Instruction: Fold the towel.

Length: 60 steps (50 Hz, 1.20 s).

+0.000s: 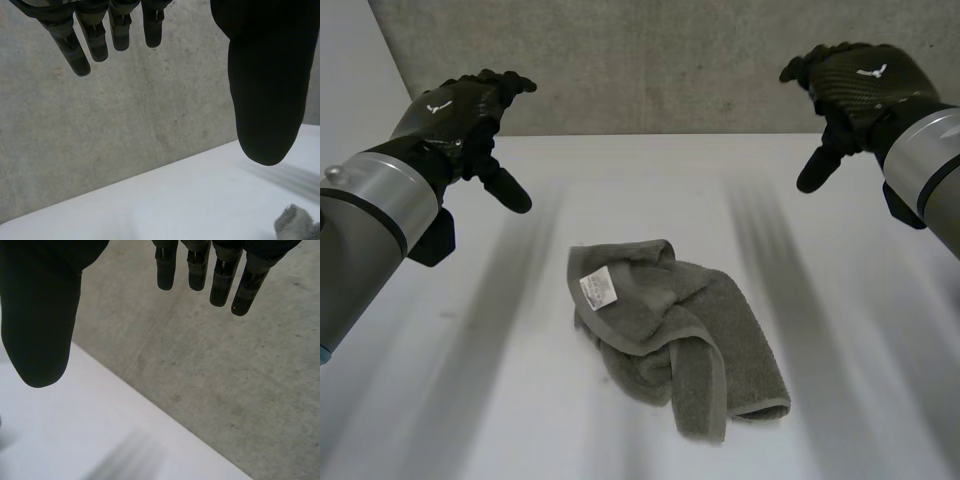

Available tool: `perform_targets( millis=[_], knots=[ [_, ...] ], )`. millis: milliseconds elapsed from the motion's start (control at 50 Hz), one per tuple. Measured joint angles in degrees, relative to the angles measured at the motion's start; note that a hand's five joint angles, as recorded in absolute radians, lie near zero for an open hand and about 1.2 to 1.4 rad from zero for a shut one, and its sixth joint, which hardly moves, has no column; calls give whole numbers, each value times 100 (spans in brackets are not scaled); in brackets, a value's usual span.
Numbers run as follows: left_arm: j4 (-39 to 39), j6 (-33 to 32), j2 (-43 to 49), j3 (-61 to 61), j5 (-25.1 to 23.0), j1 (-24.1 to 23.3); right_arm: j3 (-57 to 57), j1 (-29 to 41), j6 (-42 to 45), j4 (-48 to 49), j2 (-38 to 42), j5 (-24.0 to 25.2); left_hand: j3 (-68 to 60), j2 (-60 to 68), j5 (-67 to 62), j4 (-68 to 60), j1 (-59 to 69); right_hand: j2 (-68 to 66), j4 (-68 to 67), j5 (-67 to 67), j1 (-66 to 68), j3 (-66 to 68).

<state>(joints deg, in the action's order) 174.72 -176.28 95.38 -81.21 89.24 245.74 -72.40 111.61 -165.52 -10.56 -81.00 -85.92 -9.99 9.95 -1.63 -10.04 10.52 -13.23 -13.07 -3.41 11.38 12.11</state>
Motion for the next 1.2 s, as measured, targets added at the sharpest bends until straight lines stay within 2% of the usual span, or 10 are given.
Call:
perform_targets(
  millis=[200, 440, 640, 760, 820, 880, 1080, 1160, 1180, 1200],
  knots=[
    [-1, -55, 286, 3, -12, -30, -28, 432, 501, -589, 180, 160, -10, 12, 0, -11, 0, 0, 0, -2, 0, 0],
    [67, -59, 1564, 146, 29, -803, -263, 623, 1058, -793, 569, 137, -253, 256, -24, -248, 181, 0, 0, -2, 0, 0],
    [11, -26, 2857, 1399, 414, -1241, -1036, 429, 1243, -309, 898, 125, -1056, 1059, -894, -1046, 999, 0, 0, -2, 0, 0],
    [-305, -122, 3430, 2038, 774, -1297, -1378, 193, 1302, -4, 927, 135, -2601, 2711, -2431, -2600, 2711, 0, 0, -2, 0, 0],
    [-436, -386, 3653, 2273, 894, -1294, -1385, 81, 1325, 117, 939, 160, -4545, 4619, -4374, -4543, 4549, 0, 0, -2, 0, 0],
    [-470, -691, 3688, 2337, 929, -1289, -1238, 29, 1319, 190, 988, 180, -5478, 5493, -5285, -5458, 5384, 0, 0, -2, 0, 0],
    [-490, -1325, 2921, 1996, 994, -1286, -82, -28, 1125, 276, 1568, 450, -5930, 5944, -5684, -5930, 5648, 0, 0, -2, 0, 0],
    [-482, -1371, 2172, 1591, 960, -1318, 576, -36, 844, 259, 2036, 1063, -5955, 5966, -5703, -5950, 5659, 0, 0, -2, 0, 0],
    [-482, -1395, 1793, 1403, 941, -1368, 899, -37, 657, 238, 2292, 1476, -5959, 5973, -5717, -5962, 5676, 0, 0, -2, 0, 0],
    [-487, -1409, 1628, 1319, 934, -1398, 979, -37, 605, 234, 2357, 1581, -5959, 5973, -5717, -5963, 5676, 0, 0, -2, 0, 0]
  ],
)
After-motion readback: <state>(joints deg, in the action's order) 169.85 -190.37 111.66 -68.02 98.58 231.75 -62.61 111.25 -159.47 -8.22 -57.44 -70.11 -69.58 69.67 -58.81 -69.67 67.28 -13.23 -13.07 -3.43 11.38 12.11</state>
